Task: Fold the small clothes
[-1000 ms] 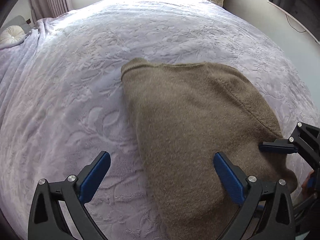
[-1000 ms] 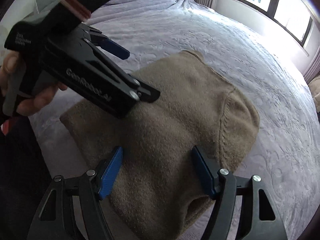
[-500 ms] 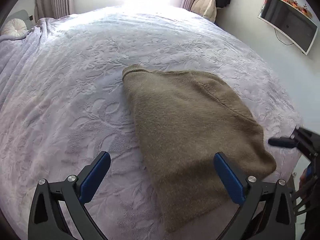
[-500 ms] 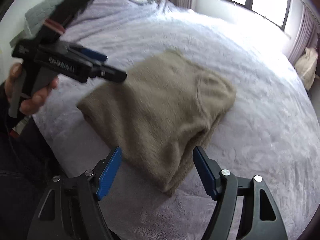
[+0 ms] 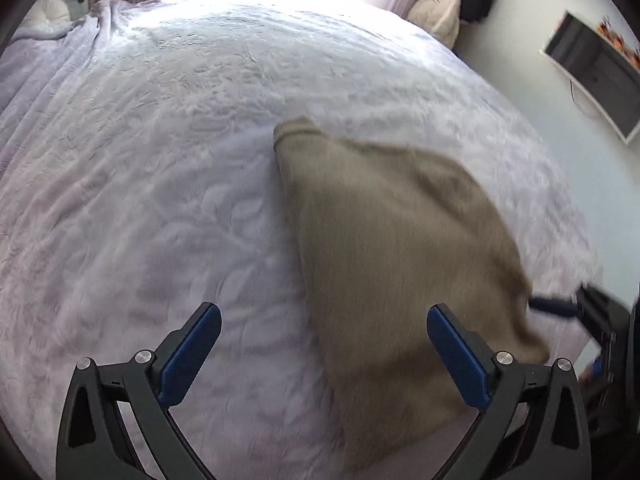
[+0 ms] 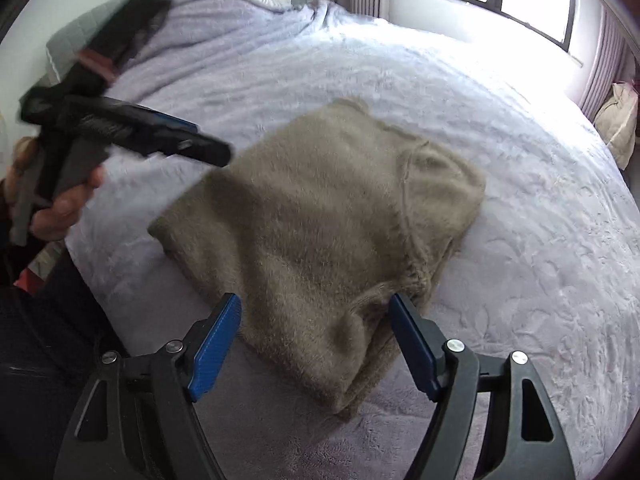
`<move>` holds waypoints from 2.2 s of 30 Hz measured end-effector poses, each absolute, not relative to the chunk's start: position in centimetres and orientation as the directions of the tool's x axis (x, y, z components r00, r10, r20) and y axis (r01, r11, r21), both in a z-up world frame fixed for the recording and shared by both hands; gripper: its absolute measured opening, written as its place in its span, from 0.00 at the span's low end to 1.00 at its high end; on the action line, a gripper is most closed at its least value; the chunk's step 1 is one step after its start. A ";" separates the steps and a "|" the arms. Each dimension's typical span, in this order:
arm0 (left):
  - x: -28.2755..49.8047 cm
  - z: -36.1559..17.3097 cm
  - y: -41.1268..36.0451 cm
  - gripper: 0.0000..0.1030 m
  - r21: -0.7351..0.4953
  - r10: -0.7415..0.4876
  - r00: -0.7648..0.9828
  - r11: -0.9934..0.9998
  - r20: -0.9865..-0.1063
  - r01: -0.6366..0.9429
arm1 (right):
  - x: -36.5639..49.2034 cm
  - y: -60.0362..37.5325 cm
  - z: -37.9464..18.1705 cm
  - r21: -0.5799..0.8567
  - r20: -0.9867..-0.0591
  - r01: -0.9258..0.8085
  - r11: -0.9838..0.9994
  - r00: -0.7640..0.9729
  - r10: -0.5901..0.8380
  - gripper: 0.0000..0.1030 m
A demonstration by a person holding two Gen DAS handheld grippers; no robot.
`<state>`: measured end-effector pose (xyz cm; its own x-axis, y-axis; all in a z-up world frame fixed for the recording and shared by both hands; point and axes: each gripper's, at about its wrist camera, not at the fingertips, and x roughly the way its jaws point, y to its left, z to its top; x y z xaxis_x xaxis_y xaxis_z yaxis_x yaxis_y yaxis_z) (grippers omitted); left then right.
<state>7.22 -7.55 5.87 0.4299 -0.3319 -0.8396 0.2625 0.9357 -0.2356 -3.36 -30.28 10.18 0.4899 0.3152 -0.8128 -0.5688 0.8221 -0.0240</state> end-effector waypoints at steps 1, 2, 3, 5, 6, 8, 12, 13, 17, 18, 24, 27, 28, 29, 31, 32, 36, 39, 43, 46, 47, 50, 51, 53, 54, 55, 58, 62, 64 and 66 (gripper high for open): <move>8.4 6.0 -8.1 1.00 -0.252 -0.348 0.424 0.930 -0.836 0.267 | -3.5 -30.8 10.8 -0.025 -0.803 -0.559 0.829 0.505 0.317 0.77; 9.5 5.7 -8.7 1.00 -0.259 -0.353 0.409 0.928 -0.842 0.267 | -3.0 -31.0 11.2 -0.018 -0.793 -0.538 0.842 0.521 0.316 0.77; 10.5 5.1 -9.3 1.00 -0.264 -0.351 0.380 0.928 -0.856 0.262 | -2.4 -31.4 11.4 -0.004 -0.788 -0.514 0.858 0.529 0.313 0.77; 11.3 3.6 -10.2 1.00 -0.297 -0.372 0.316 0.918 -0.873 0.262 | -1.0 -33.0 11.4 0.047 -0.787 -0.430 0.902 0.540 0.298 0.77; 11.4 2.8 -10.5 1.00 -0.317 -0.387 0.286 0.912 -0.877 0.262 | -0.4 -33.8 11.4 0.084 -0.787 -0.391 0.916 0.539 0.302 0.77; 11.2 1.4 -11.3 1.00 -0.340 -0.404 0.232 0.900 -0.885 0.273 | 1.5 -35.8 10.8 0.205 -0.779 -0.299 0.932 0.526 0.340 0.78; 10.9 -0.2 -12.3 1.00 -0.389 -0.447 0.195 0.880 -0.873 0.273 | 5.2 -37.3 7.7 0.423 -0.788 -0.158 0.892 0.421 0.448 0.78; 11.1 -0.3 -12.3 1.00 -0.402 -0.460 0.191 0.873 -0.867 0.276 | 5.8 -37.0 6.5 0.461 -0.795 -0.144 0.876 0.372 0.479 0.78; 10.7 -0.6 -12.2 0.85 -0.426 -0.493 0.182 0.850 -0.851 0.309 | 6.9 -34.5 3.6 0.490 -0.790 -0.177 0.854 0.324 0.520 0.64; 10.6 -0.3 -12.2 0.74 -0.427 -0.497 0.192 0.848 -0.846 0.314 | 6.8 -33.8 3.9 0.465 -0.793 -0.206 0.861 0.337 0.508 0.52; 9.8 2.6 -11.8 0.44 -0.384 -0.475 0.247 0.859 -0.845 0.339 | 4.9 -30.6 7.3 0.276 -0.806 -0.336 0.901 0.429 0.407 0.40; 9.7 4.3 -11.7 0.44 -0.336 -0.439 0.280 0.876 -0.854 0.347 | 4.3 -28.8 9.2 0.206 -0.801 -0.381 0.901 0.463 0.379 0.40; 9.7 4.9 -11.4 0.44 -0.324 -0.431 0.291 0.879 -0.854 0.348 | 4.0 -28.6 10.0 0.197 -0.798 -0.388 0.900 0.471 0.377 0.40; 9.9 5.5 -11.2 0.44 -0.316 -0.425 0.301 0.882 -0.854 0.350 | 3.8 -28.5 10.5 0.191 -0.795 -0.392 0.900 0.476 0.376 0.40; 10.5 6.6 -10.4 0.44 -0.311 -0.422 0.313 0.884 -0.850 0.349 | 4.1 -28.2 11.6 0.187 -0.786 -0.402 0.896 0.486 0.382 0.40; 11.0 7.2 -9.9 0.44 -0.309 -0.422 0.319 0.885 -0.849 0.347 | 4.7 -28.0 11.8 0.189 -0.782 -0.406 0.894 0.489 0.387 0.40; 12.9 8.9 -8.3 0.44 -0.291 -0.406 0.348 0.895 -0.845 0.337 | 6.4 -27.0 13.5 0.180 -0.769 -0.420 0.890 0.504 0.393 0.40; 14.5 10.1 -7.4 0.44 -0.272 -0.388 0.375 0.905 -0.842 0.327 | 8.1 -25.8 14.3 0.167 -0.761 -0.428 0.888 0.517 0.392 0.40; 17.1 11.4 -6.3 0.44 -0.263 -0.379 0.408 0.913 -0.831 0.314 | 11.0 -24.6 15.4 0.170 -0.744 -0.430 0.887 0.534 0.401 0.40; 19.5 11.8 -6.2 0.44 -0.256 -0.372 0.428 0.917 -0.824 0.305 | 13.4 -23.6 15.8 0.168 -0.733 -0.425 0.889 0.549 0.401 0.40; 20.5 11.6 -6.2 0.44 -0.256 -0.370 0.430 0.919 -0.824 0.301 | 14.2 -23.5 15.8 0.167 -0.731 -0.422 0.891 0.554 0.399 0.40; 22.9 10.2 -5.8 0.44 -0.282 -0.381 0.416 0.917 -0.826 0.280 | 16.5 -23.2 14.9 0.180 -0.737 -0.404 0.897 0.548 0.395 0.40; 23.8 9.3 -5.7 0.44 -0.297 -0.388 0.401 0.915 -0.829 0.272 | 17.2 -23.2 14.4 0.189 -0.741 -0.397 0.898 0.542 0.396 0.40; 25.0 7.2 -5.4 0.44 -0.323 -0.398 0.362 0.912 -0.843 0.252 | 18.4 -23.4 13.0 0.211 -0.759 -0.378 0.901 0.518 0.395 0.40; 25.3 6.2 -5.2 0.44 -0.328 -0.398 0.344 0.912 -0.850 0.245 | 18.9 -23.4 12.2 0.221 -0.768 -0.370 0.902 0.504 0.395 0.40; 25.6 5.3 -5.2 0.44 -0.328 -0.395 0.329 0.913 -0.858 0.241 | 19.3 -23.5 11.3 0.230 -0.779 -0.362 0.904 0.488 0.393 0.40; 26.4 2.3 -5.2 0.49 -0.322 -0.380 0.289 0.919 -0.879 0.228 | 20.3 -23.7 8.0 0.256 -0.816 -0.336 0.906 0.427 0.389 0.40; 26.7 1.0 -3.8 0.72 -0.366 -0.412 0.290 0.908 -0.864 0.203 | 20.9 -25.7 5.4 0.358 -0.816 -0.265 0.895 0.377 0.438 0.50; 26.5 1.1 -3.2 0.81 -0.356 -0.402 0.295 0.913 -0.866 0.199 | 21.3 -27.3 4.7 0.435 -0.801 -0.212 0.875 0.353 0.483 0.61; 26.0 1.6 -2.7 0.81 -0.360 -0.405 0.295 0.912 -0.865 0.198 | 21.3 -28.4 4.4 0.465 -0.797 -0.182 0.866 0.341 0.499 0.66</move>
